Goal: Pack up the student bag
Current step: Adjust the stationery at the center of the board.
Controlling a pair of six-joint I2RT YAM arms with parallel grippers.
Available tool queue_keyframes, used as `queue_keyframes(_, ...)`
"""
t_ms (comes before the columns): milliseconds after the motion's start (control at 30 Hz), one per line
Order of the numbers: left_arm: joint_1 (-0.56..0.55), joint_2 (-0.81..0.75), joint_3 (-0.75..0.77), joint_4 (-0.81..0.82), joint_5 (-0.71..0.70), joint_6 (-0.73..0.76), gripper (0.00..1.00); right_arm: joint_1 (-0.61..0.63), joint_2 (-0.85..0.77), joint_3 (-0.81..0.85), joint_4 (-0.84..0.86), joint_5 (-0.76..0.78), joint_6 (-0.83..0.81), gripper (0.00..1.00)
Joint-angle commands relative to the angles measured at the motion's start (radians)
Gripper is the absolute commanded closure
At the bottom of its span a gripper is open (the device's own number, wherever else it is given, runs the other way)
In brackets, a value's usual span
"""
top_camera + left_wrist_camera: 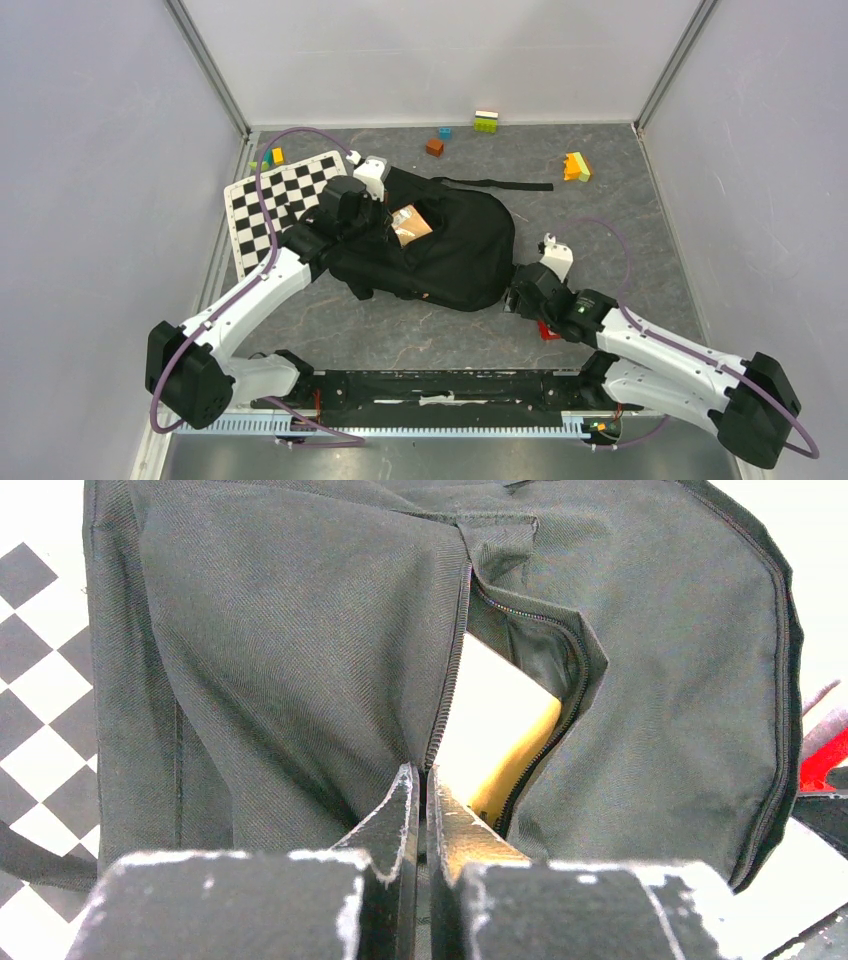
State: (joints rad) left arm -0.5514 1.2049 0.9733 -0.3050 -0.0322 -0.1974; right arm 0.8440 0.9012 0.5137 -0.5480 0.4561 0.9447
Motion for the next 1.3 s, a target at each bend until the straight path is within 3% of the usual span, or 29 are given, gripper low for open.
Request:
queue_keyframes(0, -0.006, -0.007, 0.045, 0.038, 0.027, 0.012, 0.98, 0.001, 0.033, 0.001, -0.042, 0.042, 0.17, 0.34)
queue_keyframes(267, -0.007, -0.008, 0.047, 0.038, 0.028, 0.012, 0.98, 0.005, 0.125, 0.0, -0.025, 0.02, 0.254, 0.37)
queue_keyframes(467, -0.006, -0.005, 0.047, 0.038, 0.028, 0.013, 0.98, 0.006, 0.139, -0.037, -0.11, 0.136, 0.304, 0.35)
queue_keyframes(700, -0.007, -0.019, 0.034, 0.056, 0.049, 0.016, 0.98, -0.003, 0.183, -0.039, -0.097, 0.188, 0.312, 0.33)
queue_keyframes(1100, -0.007, -0.012, 0.039, 0.044, 0.036, 0.024, 0.98, -0.054, 0.225, -0.014, 0.004, 0.19, 0.252, 0.16)
queue_keyframes(1267, -0.006, -0.015, 0.041, 0.043, 0.036, 0.027, 0.98, -0.084, 0.231, -0.016, 0.013, 0.177, 0.25, 0.03)
